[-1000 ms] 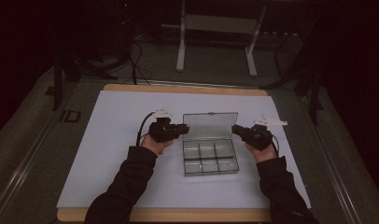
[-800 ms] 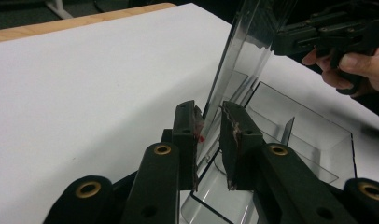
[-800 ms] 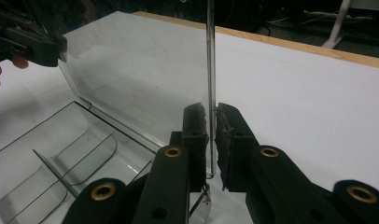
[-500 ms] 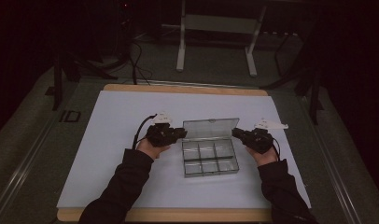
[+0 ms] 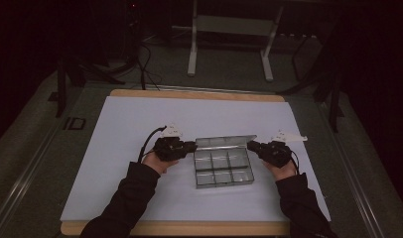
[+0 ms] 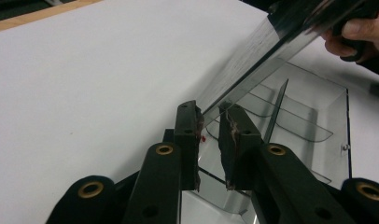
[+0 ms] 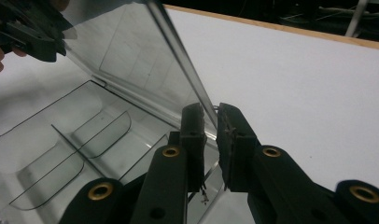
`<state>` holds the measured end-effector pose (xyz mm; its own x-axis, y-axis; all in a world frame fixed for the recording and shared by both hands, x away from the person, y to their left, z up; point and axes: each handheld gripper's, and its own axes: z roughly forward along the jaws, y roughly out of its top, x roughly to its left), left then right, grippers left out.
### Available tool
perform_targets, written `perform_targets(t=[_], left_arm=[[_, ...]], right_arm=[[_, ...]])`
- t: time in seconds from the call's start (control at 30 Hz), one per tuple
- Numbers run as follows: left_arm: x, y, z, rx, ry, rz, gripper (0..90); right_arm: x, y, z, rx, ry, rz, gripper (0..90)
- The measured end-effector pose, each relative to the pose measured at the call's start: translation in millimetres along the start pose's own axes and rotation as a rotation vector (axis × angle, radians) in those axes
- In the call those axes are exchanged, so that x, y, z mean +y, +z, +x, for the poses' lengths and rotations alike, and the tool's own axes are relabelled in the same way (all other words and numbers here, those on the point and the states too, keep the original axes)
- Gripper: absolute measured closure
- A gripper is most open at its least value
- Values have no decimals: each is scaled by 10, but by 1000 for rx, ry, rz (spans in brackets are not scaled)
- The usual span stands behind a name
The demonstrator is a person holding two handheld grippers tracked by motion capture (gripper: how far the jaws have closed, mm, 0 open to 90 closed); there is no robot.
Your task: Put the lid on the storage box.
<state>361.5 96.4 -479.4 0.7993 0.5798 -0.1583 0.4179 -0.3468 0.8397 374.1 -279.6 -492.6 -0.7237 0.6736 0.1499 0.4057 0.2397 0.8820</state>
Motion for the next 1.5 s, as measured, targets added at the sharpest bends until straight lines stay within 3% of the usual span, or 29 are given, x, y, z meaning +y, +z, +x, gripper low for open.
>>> perform_targets(t=[0.73,1.03,1.27,1.33,1.43,1.5], left_arm=[[-120,-7,-74,-13,51,51,779],[-227,39,-58,-3,44,92,779],[-262,34,8,7,13,107,722],[-278,39,19,3,5,113,721],[-310,59,48,13,-8,125,704],[-335,73,75,25,-16,136,686]], right_arm=[[-135,-3,-35,43,-5,43,815],[-207,-1,-33,33,-18,80,807],[-238,-1,-65,25,-16,93,794],[-265,14,-62,0,-34,114,795],[-290,14,-95,11,-3,96,794],[-291,22,-102,-2,-10,99,783]])
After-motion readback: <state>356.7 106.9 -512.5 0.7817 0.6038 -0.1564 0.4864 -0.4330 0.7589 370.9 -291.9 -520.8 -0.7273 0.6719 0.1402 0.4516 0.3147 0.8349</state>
